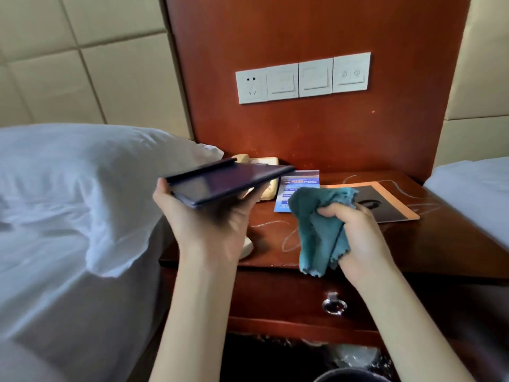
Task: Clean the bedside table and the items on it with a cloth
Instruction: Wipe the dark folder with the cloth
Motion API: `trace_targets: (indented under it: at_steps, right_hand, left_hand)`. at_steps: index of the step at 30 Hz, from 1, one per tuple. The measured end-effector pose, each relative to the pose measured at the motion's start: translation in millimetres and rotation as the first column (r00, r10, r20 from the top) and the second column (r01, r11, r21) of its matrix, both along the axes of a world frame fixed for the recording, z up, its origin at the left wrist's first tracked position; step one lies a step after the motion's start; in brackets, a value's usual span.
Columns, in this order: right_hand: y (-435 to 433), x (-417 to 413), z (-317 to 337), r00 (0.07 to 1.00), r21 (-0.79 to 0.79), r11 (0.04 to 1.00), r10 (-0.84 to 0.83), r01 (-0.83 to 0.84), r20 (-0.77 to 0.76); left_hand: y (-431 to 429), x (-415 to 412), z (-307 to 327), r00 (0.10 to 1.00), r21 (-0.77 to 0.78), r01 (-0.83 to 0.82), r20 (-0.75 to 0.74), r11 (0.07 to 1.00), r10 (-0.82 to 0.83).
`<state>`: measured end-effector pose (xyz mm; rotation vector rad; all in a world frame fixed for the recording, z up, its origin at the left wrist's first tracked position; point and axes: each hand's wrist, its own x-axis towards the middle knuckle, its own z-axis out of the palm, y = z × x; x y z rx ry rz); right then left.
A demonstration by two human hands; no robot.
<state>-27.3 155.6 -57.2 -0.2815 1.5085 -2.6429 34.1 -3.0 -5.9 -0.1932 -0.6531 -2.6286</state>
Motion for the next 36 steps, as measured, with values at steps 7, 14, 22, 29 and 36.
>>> trace_targets:
  at_steps: [7, 14, 22, 29, 36]
  right_hand:
    - [-42, 11, -3, 0.988, -0.040, 0.989, 0.147, -0.146, 0.040]
    - [-72, 25, -10, 0.966, 0.026, 0.968, 0.248, -0.250, 0.067]
    - [-83, 33, -16, 0.952, 0.078, 0.949, 0.303, -0.305, 0.037]
    - [-83, 33, -22, 0.948, 0.092, 0.944, 0.314, -0.317, 0.046]
    - [-84, 35, -19, 0.950, 0.085, 0.946, 0.311, -0.312, 0.028]
  left_hand:
    - [-55, 39, 10, 0.943, -0.067, -0.317, 0.084, 0.946, 0.322]
    - [-114, 66, -1, 0.611, -0.198, -0.723, 0.265, 0.662, 0.746]
    - [-176, 82, 5, 0.512, -0.039, -0.834, 0.316, 0.550, 0.799]
    - [-191, 95, 2, 0.594, -0.205, -0.665, 0.437, 0.718, 0.675]
    - [-158, 89, -11, 0.725, -0.268, -0.450, 0.448, 0.852, 0.523]
